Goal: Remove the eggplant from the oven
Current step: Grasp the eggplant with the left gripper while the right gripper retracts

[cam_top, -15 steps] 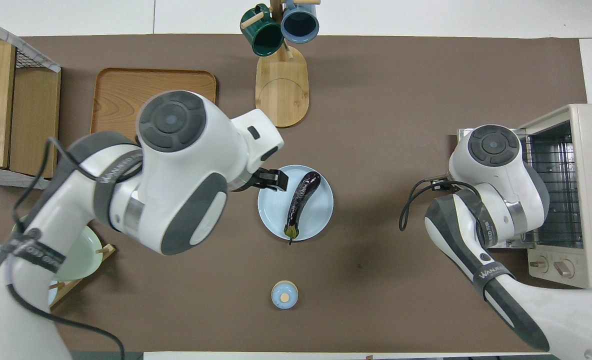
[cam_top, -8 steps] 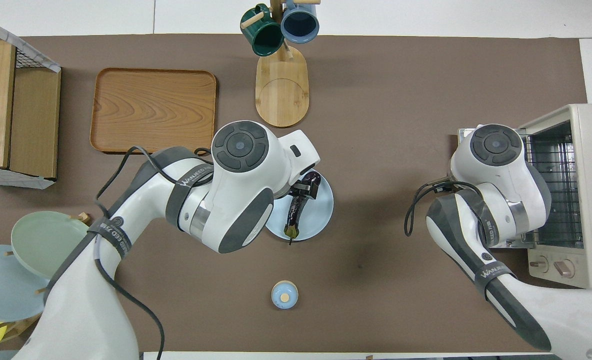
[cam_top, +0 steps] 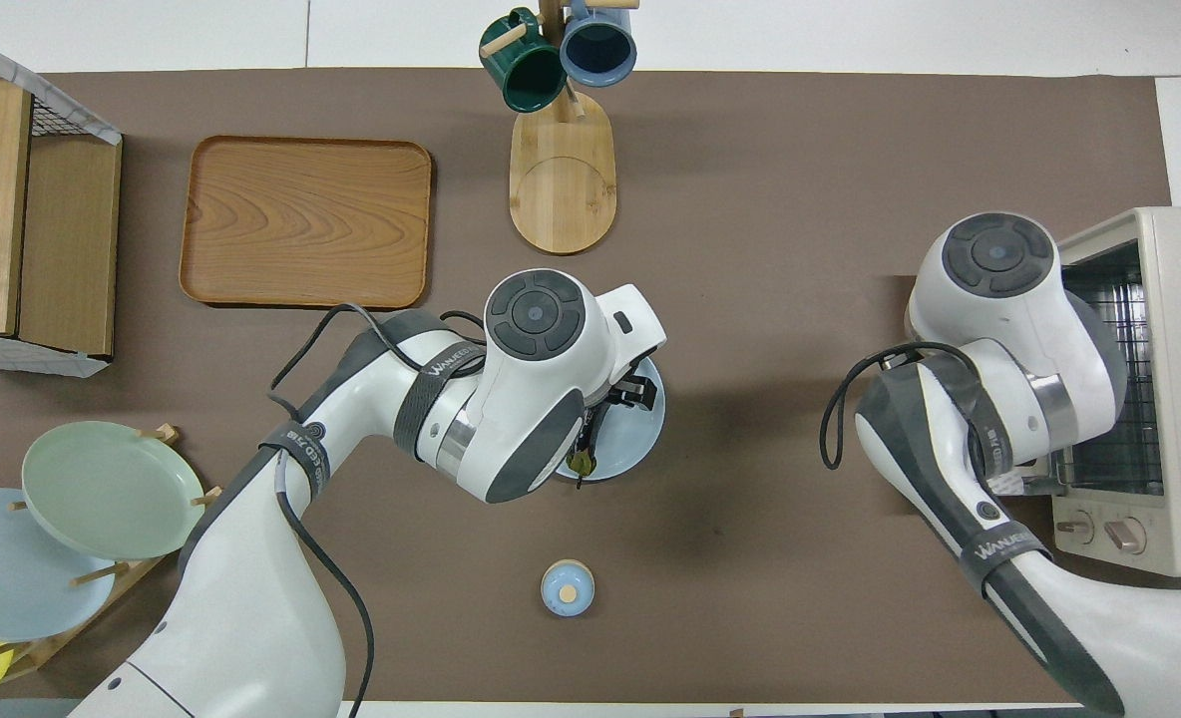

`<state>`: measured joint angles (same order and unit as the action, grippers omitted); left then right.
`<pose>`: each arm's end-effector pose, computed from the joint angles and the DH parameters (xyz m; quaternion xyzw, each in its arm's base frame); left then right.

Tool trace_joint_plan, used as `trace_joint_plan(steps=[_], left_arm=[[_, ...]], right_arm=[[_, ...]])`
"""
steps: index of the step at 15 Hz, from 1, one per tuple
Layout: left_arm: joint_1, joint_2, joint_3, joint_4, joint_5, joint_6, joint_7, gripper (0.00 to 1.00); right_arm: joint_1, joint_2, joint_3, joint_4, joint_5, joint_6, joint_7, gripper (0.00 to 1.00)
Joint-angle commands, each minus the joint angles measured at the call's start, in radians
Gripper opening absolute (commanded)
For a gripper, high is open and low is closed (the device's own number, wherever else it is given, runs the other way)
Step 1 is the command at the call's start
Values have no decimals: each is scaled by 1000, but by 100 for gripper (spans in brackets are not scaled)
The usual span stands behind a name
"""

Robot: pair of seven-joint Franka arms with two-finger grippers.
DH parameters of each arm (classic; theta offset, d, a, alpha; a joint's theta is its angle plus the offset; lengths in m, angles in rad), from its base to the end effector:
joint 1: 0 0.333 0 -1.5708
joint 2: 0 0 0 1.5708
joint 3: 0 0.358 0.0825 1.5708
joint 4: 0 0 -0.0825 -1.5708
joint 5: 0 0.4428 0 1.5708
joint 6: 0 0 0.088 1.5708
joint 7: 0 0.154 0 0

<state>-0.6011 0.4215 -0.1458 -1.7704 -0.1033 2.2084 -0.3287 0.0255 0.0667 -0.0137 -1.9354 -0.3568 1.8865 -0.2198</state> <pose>0.5283 -0.4905 0.2865 0.9827 -0.1708 -0.0282 0.0663 0.6161 -0.0342 0.4183 0.9684 0.1778 -0.0738 0.1589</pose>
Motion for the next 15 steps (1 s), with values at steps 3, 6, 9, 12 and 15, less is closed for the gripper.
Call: trace_joint_plan(steps=[3,6,9,12,15], left_arm=[[-26,-9,15,-52,10,60,-3,100],[-25,-9,15,-52,10,65,-3,87],[-17,-9,15,-50,10,63,-1,56],[-17,-9,15,-50,10,51,-1,31],[-14,-9,18,-44,10,39,-3,18]], right_arm=[[-64,-36,0,21,22,-45,-104,0],[-85,-39,0,108,79,-160,-133,0],[-75,-36,9,257,110,-285,-135,0],[-72,-31,12,320,261,-294,-115,0],[-68,-4,43,407,311,-371,18,0]])
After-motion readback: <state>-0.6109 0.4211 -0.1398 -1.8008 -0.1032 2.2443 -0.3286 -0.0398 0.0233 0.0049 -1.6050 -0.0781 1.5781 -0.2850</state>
